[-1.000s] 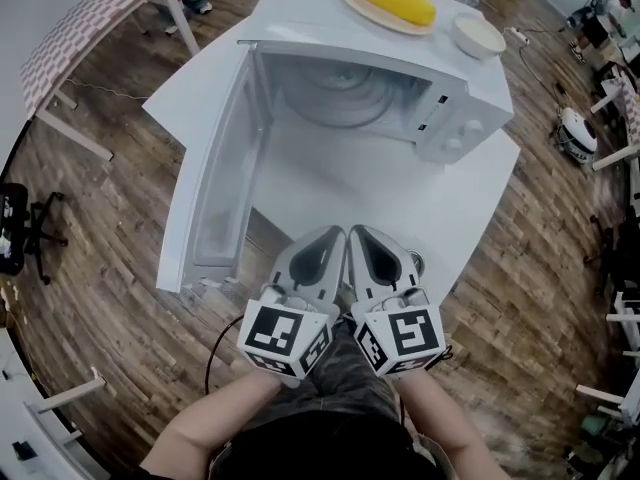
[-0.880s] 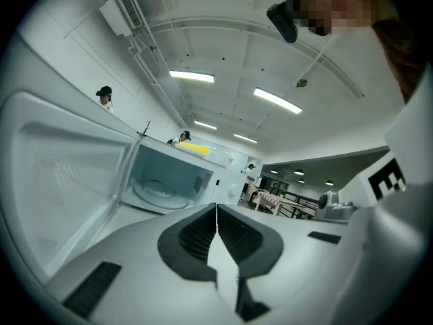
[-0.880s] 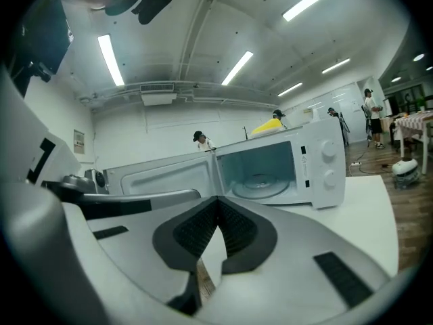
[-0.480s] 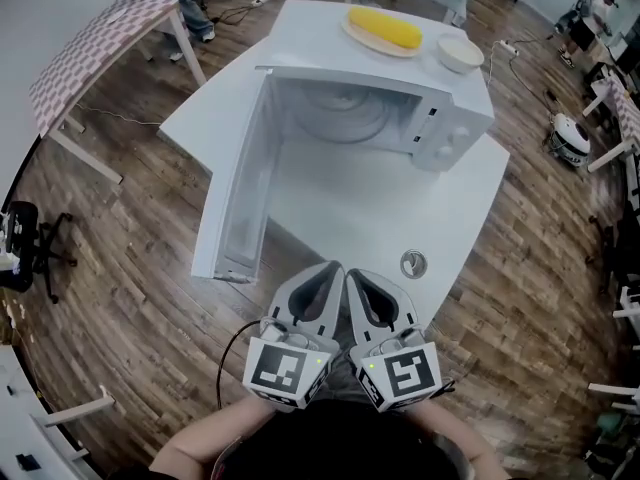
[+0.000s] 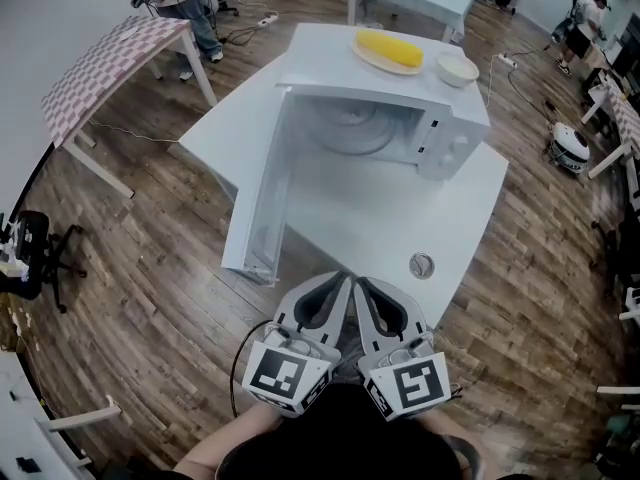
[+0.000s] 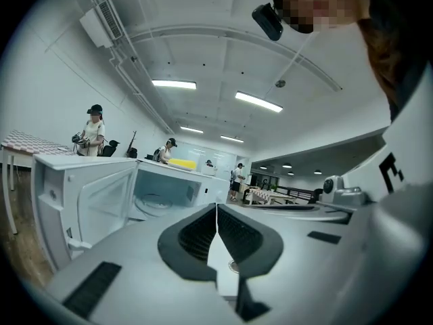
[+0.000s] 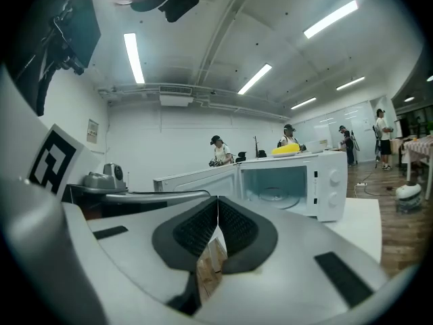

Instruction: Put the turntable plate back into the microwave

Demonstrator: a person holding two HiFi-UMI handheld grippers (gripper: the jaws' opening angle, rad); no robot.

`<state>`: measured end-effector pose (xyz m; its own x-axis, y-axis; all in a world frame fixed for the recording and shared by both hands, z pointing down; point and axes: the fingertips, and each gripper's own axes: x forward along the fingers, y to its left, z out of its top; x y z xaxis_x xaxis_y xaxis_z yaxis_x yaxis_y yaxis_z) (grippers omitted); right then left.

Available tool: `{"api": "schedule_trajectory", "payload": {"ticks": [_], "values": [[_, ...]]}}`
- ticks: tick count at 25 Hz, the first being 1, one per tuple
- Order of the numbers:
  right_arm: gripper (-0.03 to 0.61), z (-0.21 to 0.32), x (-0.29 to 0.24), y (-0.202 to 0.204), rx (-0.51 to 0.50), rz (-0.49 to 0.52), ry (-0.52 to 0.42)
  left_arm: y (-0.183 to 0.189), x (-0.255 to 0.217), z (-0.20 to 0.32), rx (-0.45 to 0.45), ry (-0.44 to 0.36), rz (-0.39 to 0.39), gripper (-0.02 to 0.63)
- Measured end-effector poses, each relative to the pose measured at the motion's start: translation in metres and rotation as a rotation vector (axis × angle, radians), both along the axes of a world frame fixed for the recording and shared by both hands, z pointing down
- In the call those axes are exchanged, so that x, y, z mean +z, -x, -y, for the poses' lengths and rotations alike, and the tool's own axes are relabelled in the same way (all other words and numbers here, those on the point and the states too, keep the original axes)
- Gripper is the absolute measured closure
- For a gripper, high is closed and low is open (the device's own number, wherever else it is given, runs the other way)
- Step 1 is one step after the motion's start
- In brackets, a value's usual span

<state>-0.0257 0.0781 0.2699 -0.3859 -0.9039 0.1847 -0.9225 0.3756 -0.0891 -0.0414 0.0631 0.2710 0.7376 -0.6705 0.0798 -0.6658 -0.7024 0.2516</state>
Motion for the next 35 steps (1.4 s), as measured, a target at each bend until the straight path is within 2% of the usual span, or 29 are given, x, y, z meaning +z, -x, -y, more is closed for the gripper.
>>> {"api": "schedule_trajectory", "payload": {"ticks": [8,20,35], "values": [[0.557,-0.004,-0.002,-0.005,0.019,0.008,-0.004,-0.003,-0.006,0.000,0.006,-0.006,-0.019,0.596],[0.558,-0.006,0.008,-0.024,0.058,0.019,0.038,-0.012,0.007,0.002,0.005,0.034,-0.020,0.595],[0.557,-0.002,0.019,-0.033,0.048,0.009,0.090,-0.021,0.021,0.010,-0.002,0.103,-0.030,0.595]]}}
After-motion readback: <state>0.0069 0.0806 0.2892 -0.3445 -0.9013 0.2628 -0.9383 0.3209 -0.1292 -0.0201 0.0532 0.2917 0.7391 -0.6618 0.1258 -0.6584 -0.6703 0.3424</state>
